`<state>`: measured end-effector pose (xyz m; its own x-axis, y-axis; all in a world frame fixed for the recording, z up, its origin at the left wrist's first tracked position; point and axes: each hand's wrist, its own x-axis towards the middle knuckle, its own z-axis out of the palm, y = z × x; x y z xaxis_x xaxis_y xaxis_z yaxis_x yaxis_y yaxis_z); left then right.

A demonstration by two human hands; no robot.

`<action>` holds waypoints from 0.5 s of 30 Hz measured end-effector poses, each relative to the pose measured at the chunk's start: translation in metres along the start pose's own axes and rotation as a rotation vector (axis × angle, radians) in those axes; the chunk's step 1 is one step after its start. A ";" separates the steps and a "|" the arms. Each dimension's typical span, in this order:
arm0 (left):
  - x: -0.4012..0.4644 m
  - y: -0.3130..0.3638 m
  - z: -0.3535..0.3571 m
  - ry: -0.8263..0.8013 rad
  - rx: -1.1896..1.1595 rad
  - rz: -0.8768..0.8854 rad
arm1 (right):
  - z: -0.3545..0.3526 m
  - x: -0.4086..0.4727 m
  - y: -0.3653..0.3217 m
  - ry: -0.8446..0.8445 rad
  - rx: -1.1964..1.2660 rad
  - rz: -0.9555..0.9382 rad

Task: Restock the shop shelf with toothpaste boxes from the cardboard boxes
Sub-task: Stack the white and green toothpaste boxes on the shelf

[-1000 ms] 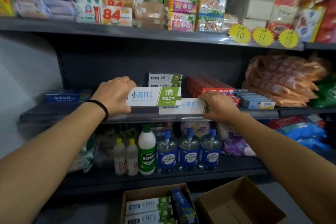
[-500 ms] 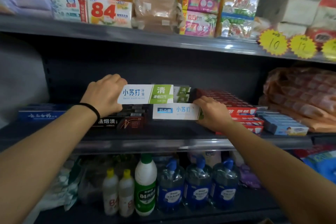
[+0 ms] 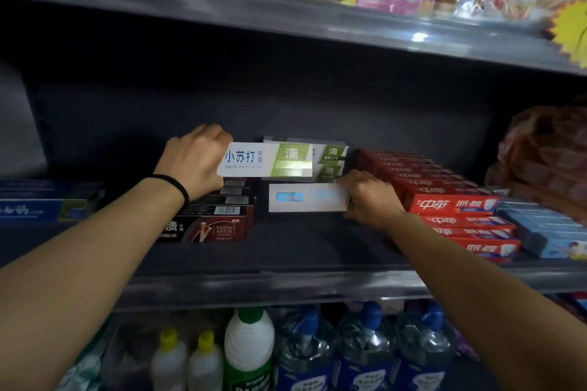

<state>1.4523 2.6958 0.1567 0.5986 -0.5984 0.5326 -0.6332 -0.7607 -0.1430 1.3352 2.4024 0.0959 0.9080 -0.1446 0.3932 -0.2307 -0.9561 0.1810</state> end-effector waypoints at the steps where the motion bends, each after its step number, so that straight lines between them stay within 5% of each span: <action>1: 0.004 0.001 0.004 -0.004 0.000 0.000 | 0.003 0.005 0.001 -0.009 -0.008 -0.006; 15: 0.031 0.006 0.027 -0.032 -0.017 -0.019 | 0.022 0.032 0.012 -0.145 0.032 -0.087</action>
<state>1.4803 2.6657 0.1495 0.6259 -0.5914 0.5085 -0.6292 -0.7681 -0.1189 1.3691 2.3812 0.0909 0.9656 -0.0945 0.2425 -0.1401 -0.9739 0.1786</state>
